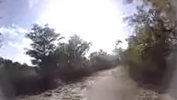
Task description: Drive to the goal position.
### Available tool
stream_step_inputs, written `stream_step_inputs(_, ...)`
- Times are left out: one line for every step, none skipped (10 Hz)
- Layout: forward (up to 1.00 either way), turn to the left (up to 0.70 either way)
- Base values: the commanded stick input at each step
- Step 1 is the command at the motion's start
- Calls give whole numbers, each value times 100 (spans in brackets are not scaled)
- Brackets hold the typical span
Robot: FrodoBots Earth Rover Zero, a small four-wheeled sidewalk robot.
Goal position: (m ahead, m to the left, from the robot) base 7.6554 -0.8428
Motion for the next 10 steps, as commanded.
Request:
stream_step_inputs(70, 0)
stream_step_inputs(70, 0)
stream_step_inputs(70, 0)
stream_step_inputs(70, 0)
stream_step_inputs(70, 0)
stream_step_inputs(70, 0)
stream_step_inputs(70, 0)
stream_step_inputs(70, 0)
stream_step_inputs(70, 0)
stream_step_inputs(70, 0)
